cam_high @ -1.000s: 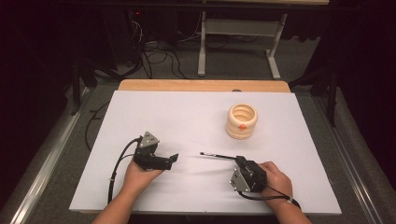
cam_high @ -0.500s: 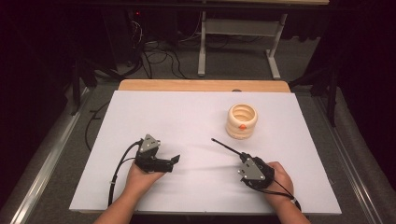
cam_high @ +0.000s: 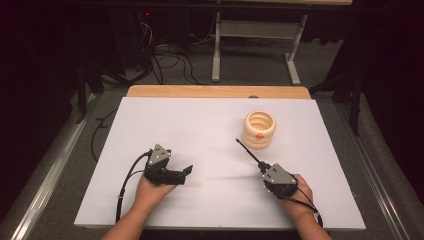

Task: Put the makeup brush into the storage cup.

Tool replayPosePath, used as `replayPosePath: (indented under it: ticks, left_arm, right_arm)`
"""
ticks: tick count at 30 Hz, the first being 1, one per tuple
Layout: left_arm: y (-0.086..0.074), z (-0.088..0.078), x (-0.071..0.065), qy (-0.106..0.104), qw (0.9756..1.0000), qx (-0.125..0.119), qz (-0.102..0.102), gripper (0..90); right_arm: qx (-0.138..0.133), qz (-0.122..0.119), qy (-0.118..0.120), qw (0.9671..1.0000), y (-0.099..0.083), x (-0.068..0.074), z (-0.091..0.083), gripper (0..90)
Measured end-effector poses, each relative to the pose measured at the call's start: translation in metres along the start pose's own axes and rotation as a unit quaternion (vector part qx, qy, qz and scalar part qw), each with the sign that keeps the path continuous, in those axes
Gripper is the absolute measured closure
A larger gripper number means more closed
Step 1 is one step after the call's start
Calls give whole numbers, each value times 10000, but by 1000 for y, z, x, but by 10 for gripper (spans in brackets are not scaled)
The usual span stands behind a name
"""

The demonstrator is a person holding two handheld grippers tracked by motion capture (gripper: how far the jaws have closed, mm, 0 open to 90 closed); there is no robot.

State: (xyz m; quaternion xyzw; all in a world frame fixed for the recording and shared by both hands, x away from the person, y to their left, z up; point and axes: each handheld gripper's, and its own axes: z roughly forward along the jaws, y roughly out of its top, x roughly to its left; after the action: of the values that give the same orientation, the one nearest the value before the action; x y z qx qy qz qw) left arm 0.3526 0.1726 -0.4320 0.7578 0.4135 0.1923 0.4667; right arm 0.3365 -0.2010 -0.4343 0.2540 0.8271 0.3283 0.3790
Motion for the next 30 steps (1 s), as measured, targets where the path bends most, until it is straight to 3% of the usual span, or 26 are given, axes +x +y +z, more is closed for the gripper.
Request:
replayPosePath:
  ticks: [7, 21, 30]
  left_arm:
    - [0, 0, 0, -35, 10000, -35, -48, 29]
    - [1, -4, -1, -147, 9995, -270, -123, 48]
    - [2, -5, -2, -251, 9989, -345, -169, 54]
  right_arm:
    - [-142, 566, 154, 9982, -3, -6, -1, 858]
    - [-401, 990, 229, 9940, -4, -13, -4, 859]
    - [-528, 1321, 443, 9888, -3, -15, -4, 861]
